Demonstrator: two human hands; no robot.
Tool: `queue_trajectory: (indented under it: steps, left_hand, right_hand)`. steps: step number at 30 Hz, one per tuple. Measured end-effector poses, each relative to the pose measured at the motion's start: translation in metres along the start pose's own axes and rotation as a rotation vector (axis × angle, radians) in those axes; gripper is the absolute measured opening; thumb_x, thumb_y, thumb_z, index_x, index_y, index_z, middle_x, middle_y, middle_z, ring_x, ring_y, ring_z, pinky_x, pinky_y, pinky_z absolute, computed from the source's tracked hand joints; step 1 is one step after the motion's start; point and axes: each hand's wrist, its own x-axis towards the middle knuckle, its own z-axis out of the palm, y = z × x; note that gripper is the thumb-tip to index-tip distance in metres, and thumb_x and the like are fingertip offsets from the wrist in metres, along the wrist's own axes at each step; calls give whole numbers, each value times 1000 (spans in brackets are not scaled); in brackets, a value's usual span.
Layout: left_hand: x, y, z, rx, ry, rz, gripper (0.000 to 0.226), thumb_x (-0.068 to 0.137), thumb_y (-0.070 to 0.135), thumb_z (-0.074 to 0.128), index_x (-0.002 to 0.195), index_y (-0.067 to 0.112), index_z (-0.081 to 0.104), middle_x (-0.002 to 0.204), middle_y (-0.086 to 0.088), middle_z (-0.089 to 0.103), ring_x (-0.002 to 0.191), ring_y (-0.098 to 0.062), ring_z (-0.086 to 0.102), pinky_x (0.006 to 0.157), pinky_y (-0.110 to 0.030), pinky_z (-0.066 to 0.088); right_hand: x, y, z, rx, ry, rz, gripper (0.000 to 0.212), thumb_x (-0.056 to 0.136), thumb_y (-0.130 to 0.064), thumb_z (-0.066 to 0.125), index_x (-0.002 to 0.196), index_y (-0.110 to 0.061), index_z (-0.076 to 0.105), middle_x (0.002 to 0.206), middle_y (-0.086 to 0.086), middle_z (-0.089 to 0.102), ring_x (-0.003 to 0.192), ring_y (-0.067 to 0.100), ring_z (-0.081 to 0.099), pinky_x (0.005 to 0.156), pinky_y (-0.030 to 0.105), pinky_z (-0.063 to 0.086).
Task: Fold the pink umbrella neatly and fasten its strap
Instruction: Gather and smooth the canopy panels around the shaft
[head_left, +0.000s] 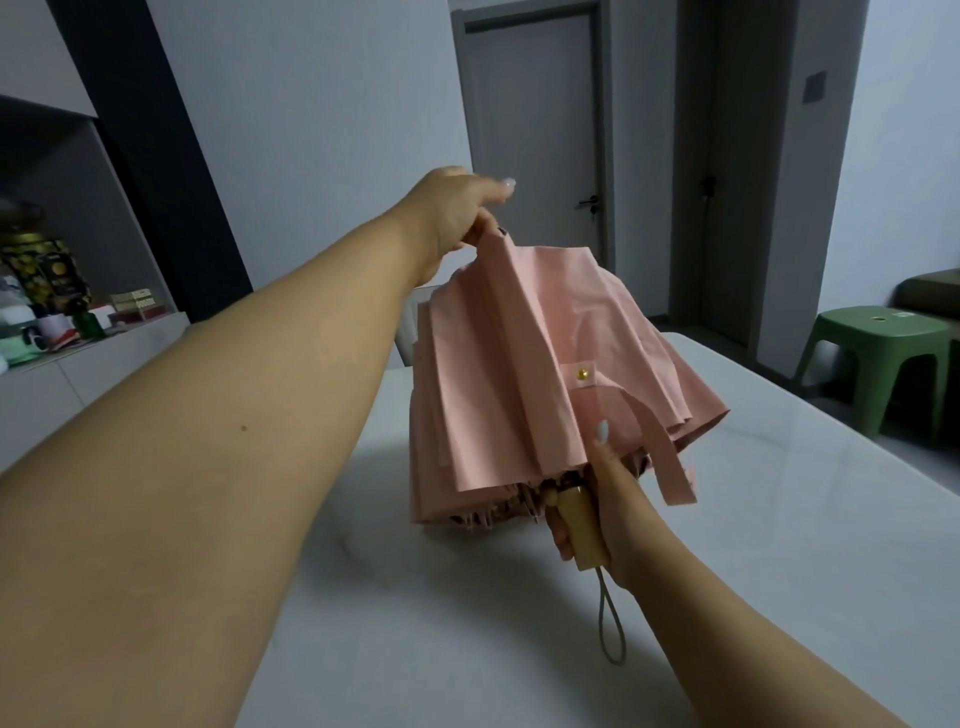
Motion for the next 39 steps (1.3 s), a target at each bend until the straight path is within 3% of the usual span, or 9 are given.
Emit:
queue_trajectory:
  steps: [4, 8, 11, 16, 23, 27, 30, 33, 39]
  left_hand:
    - [-1, 2, -3, -303, -21, -18, 13, 95, 21, 53, 87, 12, 56, 54, -1, 56, 52, -16, 57, 71, -31, 44]
    - [0, 0, -5, 272, 23, -61, 23, 91, 38, 56, 90, 16, 60, 78, 0, 61, 66, -14, 52, 73, -31, 40]
    - [-9, 0, -5, 479, -60, -174, 27, 89, 45, 58, 97, 20, 61, 85, 3, 57, 74, -13, 46, 71, -30, 36]
    - [-2, -8, -6, 137, -91, -118, 19, 89, 28, 63, 72, 23, 55, 73, 7, 50, 72, -11, 42, 73, -28, 35]
    - [-1, -6, -16, 400, -92, -79, 19, 85, 36, 69, 80, 18, 64, 83, 5, 59, 79, -12, 50, 72, -28, 37]
    - [-3, -5, -13, 342, -60, -118, 21, 91, 33, 59, 77, 18, 60, 82, 3, 56, 76, -13, 48, 76, -29, 37]
    - [-9, -3, -9, 409, -78, -145, 14, 86, 28, 65, 76, 19, 62, 86, 3, 56, 74, -13, 47, 67, -26, 38]
    - [-9, -2, -9, 219, -57, -181, 15, 84, 14, 57, 69, 15, 55, 76, 0, 50, 62, -14, 43, 59, -25, 37]
    - [-5, -5, -19, 260, -109, -156, 24, 90, 26, 61, 68, 18, 56, 69, 2, 55, 61, -14, 45, 62, -28, 35]
  right_hand:
    - [-2, 0, -1, -29, -29, -9, 82, 59, -82, 51, 75, -2, 60, 69, 17, 60, 48, 25, 55, 48, 31, 48]
    - [-2, 0, 0, -57, -1, 19, 88, 54, -80, 47, 86, 1, 60, 69, 17, 61, 49, 25, 56, 48, 31, 49]
    - [-2, 1, 1, -79, 7, 34, 81, 59, -77, 44, 81, 0, 59, 70, 18, 60, 51, 26, 55, 51, 33, 50]
    - [-1, 1, 1, -56, 21, 16, 82, 56, -78, 48, 77, 1, 59, 70, 20, 59, 48, 26, 54, 49, 32, 49]
    - [-1, 1, 1, -49, 22, 55, 79, 51, -77, 49, 75, -3, 61, 68, 16, 61, 51, 27, 55, 50, 32, 49]
    - [-4, -1, 1, -59, 5, 32, 77, 59, -76, 46, 71, -2, 61, 70, 20, 60, 49, 26, 55, 51, 32, 50]
    - [-5, -2, 1, -69, 11, 36, 77, 61, -75, 44, 74, -1, 59, 70, 19, 59, 51, 26, 55, 53, 33, 50]
    - [-6, -3, 3, -60, 39, 62, 79, 53, -76, 48, 80, -2, 59, 69, 17, 61, 52, 27, 56, 52, 33, 51]
    - [-5, -2, 3, -42, 30, 39, 78, 54, -75, 49, 80, -2, 59, 70, 17, 61, 50, 26, 55, 53, 34, 51]
